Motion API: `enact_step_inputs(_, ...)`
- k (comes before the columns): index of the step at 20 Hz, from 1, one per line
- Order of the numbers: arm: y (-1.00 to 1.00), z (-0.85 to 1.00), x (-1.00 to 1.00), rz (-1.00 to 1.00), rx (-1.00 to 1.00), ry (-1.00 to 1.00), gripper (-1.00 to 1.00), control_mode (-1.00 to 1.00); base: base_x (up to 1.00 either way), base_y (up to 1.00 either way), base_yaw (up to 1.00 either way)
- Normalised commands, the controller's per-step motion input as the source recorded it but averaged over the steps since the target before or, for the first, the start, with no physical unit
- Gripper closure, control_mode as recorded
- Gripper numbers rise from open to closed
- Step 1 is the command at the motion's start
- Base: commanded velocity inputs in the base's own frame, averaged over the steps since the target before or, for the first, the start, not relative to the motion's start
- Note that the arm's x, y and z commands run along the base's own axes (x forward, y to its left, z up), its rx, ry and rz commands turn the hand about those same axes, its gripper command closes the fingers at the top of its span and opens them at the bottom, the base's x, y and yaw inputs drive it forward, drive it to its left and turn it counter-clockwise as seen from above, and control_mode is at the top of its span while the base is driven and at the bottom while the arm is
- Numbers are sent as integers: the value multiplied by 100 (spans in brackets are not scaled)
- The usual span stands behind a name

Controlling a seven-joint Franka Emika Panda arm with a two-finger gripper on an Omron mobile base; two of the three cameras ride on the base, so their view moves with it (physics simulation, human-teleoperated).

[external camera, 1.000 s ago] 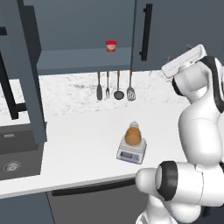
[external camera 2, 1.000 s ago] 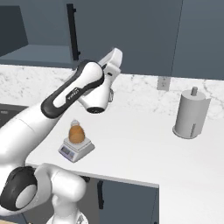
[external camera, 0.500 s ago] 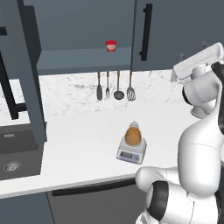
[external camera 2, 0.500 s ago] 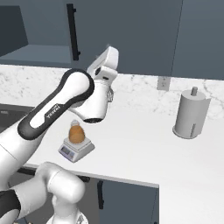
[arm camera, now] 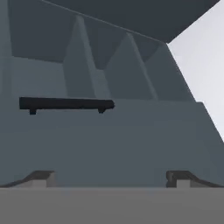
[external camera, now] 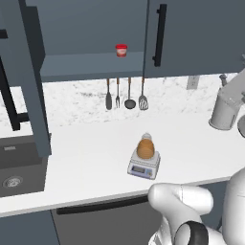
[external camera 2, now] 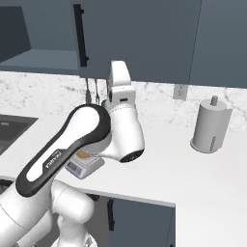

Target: Pick the honey bottle and place it on the digital scale for weighing, and close the cabinet.

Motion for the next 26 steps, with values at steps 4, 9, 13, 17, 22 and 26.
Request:
enact_step_inputs(4, 0, -43, -76, 0, -74, 11, -100, -100, 0, 0, 0)
enact_step_inputs(9, 97, -52, 27, 0, -74, 43, -100, -100, 0, 0, 0)
enact_step_inputs(13, 100, -31, 35, 0, -54, 37, -100, -100, 0, 0, 0)
enact_step_inputs(17, 100, -53, 6, 1, -40, 19, -100, -100, 0, 0, 0)
enact_step_inputs(22, 100, -92, -27, 8, -33, 2, -100, -100, 0, 0, 0)
enact_step_inputs(26, 91, -52, -76, 11, -7, -19, -100, -100, 0, 0, 0)
